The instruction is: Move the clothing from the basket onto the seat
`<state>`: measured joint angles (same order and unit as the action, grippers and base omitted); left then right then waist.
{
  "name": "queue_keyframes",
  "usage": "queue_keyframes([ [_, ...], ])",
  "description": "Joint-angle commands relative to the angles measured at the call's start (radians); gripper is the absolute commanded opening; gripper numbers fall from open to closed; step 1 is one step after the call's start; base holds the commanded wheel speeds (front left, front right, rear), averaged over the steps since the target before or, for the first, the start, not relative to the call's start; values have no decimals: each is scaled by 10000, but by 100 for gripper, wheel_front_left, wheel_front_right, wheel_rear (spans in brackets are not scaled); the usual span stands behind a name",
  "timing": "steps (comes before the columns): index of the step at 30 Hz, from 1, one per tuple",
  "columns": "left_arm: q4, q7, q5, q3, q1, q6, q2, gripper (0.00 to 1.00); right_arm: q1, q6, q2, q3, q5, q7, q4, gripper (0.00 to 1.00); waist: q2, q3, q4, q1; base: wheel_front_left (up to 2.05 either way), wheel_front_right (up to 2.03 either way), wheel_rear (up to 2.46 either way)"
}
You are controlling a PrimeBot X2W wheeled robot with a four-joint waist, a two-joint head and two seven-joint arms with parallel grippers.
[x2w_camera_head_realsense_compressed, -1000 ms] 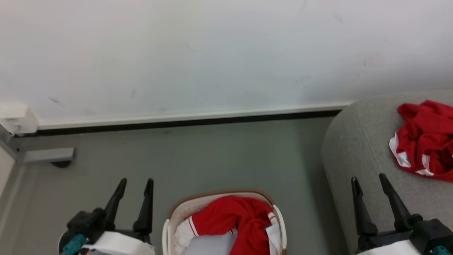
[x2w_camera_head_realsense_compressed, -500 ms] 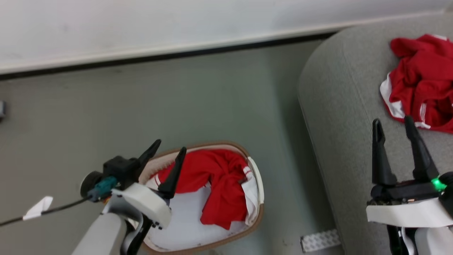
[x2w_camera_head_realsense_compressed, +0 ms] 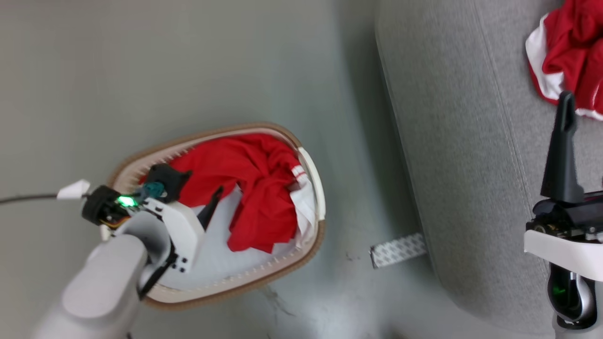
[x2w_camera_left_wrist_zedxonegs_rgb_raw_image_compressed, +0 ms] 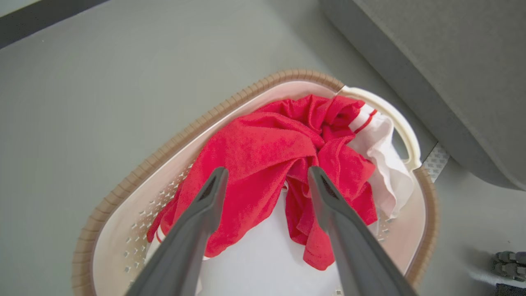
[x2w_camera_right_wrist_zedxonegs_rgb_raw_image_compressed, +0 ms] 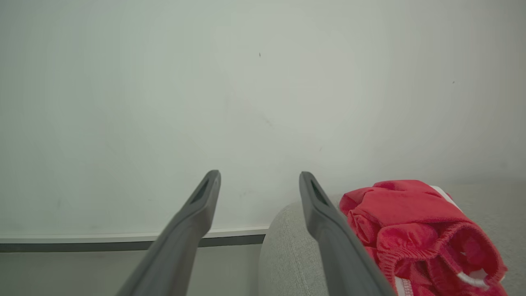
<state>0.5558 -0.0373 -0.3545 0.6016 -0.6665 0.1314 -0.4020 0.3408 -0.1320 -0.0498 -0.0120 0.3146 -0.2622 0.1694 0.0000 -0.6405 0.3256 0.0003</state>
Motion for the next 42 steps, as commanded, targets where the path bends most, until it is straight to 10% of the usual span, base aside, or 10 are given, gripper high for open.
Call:
queue_keyframes([
  [1, 191, -111, 121, 167, -241, -11, -219, 100, 133, 26, 10, -55, 118, -19, 131, 100, 0, -744, 544, -3, 0, 0, 0],
  [10, 2181, -676, 856, 1372, -1503, -34, -1200, 100, -149, 26, 11, -46, 652, -19, 755, 100, 0, -1783, 1471, -3, 0, 0, 0],
  [23, 3728, -1106, 1207, 1745, -2521, -342, -869, 100, -739, 26, 9, 23, 1057, -19, 1062, 100, 0, -2327, 1759, -3, 2, 2, 2],
  [26, 3882, -955, 1066, 1738, -2530, -312, -794, 14, -775, 26, 9, 86, 1035, -19, 1113, 100, 0, -2356, 1716, -3, 3, 3, 3],
  [27, 3902, -890, 1022, 1717, -2525, -319, -744, 0, -776, 26, 9, 98, 1042, -19, 1110, 100, 0, -2351, 1711, -3, 0, 0, 0],
  [42, 3770, 431, 316, 1693, -1842, -219, 38, 0, -351, 26, 6, 7, 527, -20, 594, 100, 0, -884, 1209, -3, 0, 0, 0],
])
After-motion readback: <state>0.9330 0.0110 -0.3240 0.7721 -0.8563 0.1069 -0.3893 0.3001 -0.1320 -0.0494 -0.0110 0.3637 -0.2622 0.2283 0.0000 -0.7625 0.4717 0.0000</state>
